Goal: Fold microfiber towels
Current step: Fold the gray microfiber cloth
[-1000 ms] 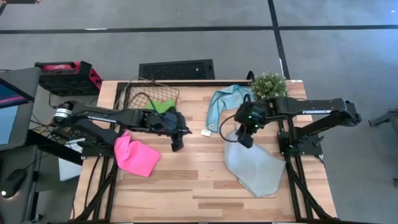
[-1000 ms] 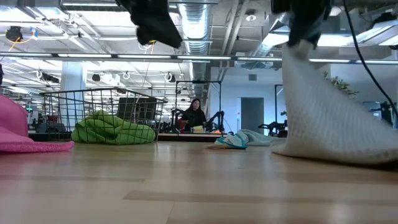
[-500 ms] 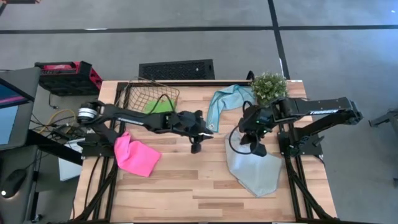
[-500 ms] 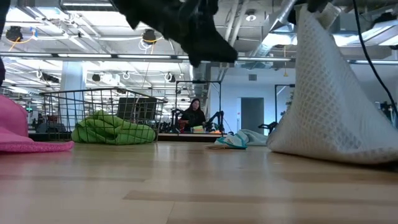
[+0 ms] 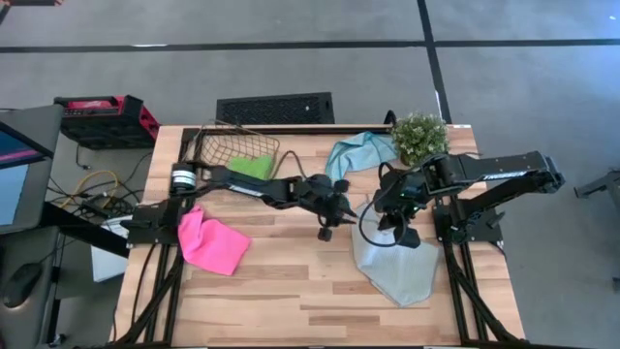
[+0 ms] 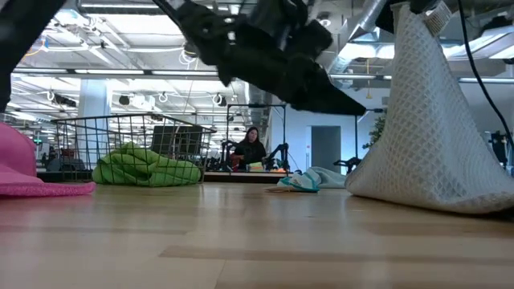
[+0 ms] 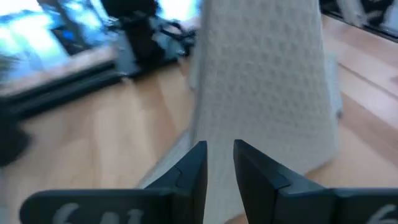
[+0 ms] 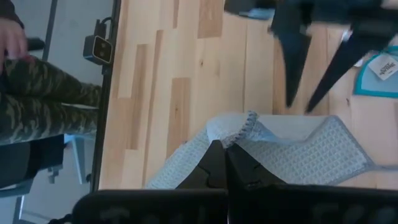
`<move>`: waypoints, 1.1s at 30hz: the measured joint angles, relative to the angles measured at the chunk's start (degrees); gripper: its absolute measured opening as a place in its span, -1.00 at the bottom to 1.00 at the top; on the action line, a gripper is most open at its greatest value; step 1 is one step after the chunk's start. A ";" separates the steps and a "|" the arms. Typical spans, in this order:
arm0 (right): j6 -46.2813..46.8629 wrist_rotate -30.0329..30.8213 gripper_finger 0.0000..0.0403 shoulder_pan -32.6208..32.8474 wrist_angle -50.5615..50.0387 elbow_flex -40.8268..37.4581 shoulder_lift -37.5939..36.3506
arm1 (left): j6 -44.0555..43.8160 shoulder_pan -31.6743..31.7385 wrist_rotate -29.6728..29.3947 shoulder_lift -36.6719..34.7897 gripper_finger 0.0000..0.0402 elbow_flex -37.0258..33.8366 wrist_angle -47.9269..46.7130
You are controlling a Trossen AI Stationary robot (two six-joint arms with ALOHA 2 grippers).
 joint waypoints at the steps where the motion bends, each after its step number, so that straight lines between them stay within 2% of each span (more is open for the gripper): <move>1: 0.02 0.02 -0.99 0.00 -0.08 0.00 0.00 | 0.03 0.30 1.91 1.85 -0.65 2.31 -0.61; 4: 0.04 0.00 -0.99 0.00 -0.16 0.00 0.02 | 0.05 1.01 6.75 5.90 -0.65 9.28 -4.38; 8: 0.02 -0.57 -0.99 0.00 -0.40 0.00 0.02 | 1.60 1.67 7.39 8.83 -0.65 17.20 -12.41; 12: 0.02 -1.05 -0.99 0.00 -0.49 0.00 0.02 | 8.14 2.43 9.94 9.30 -0.65 21.54 -19.09; 17: 0.02 -1.04 -0.99 0.00 -0.53 0.00 0.02 | 14.00 3.41 16.77 9.34 -0.65 22.80 -21.30; 26: 0.04 -1.05 -0.99 0.00 -0.51 0.00 0.02 | 18.69 4.03 16.74 9.36 -0.65 22.80 -20.07; 33: 0.52 -1.05 -0.99 -0.07 -0.38 0.00 0.02 | 19.39 3.72 19.03 9.36 -0.65 22.80 -17.13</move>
